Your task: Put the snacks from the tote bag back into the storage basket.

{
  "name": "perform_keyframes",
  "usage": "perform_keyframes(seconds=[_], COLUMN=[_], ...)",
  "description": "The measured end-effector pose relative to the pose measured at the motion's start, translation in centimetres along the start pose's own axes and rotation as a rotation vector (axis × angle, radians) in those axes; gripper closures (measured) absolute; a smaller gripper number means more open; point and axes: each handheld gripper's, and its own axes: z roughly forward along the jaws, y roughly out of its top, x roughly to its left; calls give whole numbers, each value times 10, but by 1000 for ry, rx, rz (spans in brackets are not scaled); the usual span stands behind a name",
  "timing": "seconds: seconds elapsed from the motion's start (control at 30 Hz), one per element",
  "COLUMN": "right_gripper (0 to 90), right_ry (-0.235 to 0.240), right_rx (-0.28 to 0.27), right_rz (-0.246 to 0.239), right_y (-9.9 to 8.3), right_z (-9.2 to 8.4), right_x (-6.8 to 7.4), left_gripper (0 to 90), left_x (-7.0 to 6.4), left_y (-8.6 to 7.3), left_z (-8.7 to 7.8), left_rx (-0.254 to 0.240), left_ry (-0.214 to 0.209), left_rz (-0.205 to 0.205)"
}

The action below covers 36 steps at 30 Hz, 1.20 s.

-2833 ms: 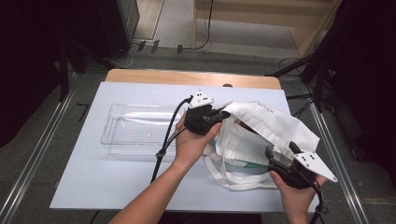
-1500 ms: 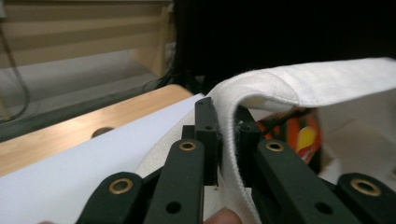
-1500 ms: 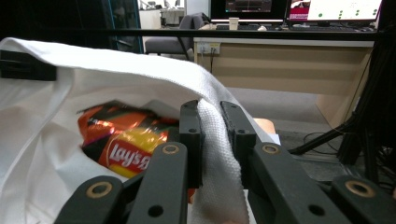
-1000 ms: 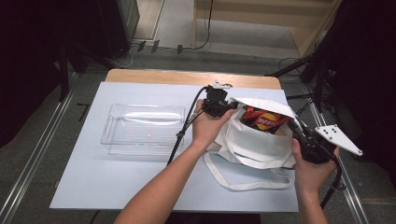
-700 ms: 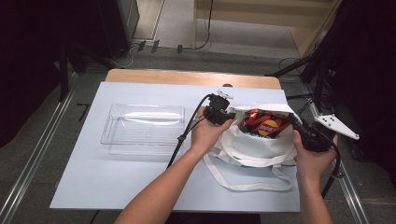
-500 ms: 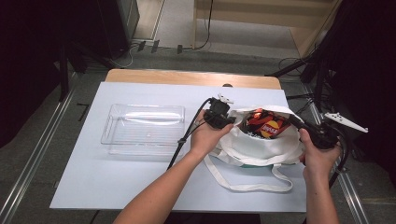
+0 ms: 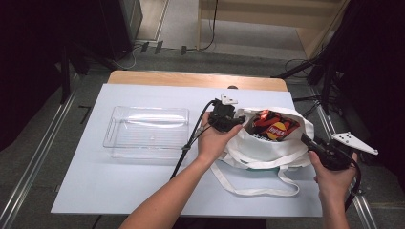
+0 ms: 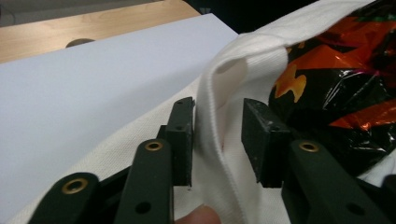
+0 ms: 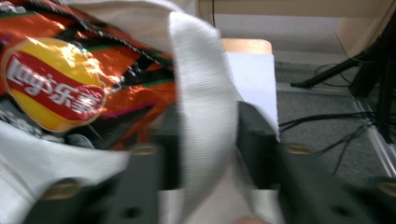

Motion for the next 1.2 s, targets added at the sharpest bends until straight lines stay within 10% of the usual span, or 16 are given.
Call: perform_keyframes(seconds=[0.33,0.8,1.0,1.2], right_gripper=[843,819,470,394], right_ry=[-111,-142,-40,7], right_rx=[-193,-65,-84,-36], right_rz=[-21,139,135,93], right_y=[23,24,19,-2], right_z=[-13,48,33,31], right_x=[7,-20,-18,-26], left_gripper=[873,815,767,761], left_x=[9,6,10,11], left_y=[-6,-18,-20,-18], left_z=[4,13,13,12], left_rx=[76,111,119,98], left_ry=[-21,12,-1,-10], left_rz=[5,30,4,-8])
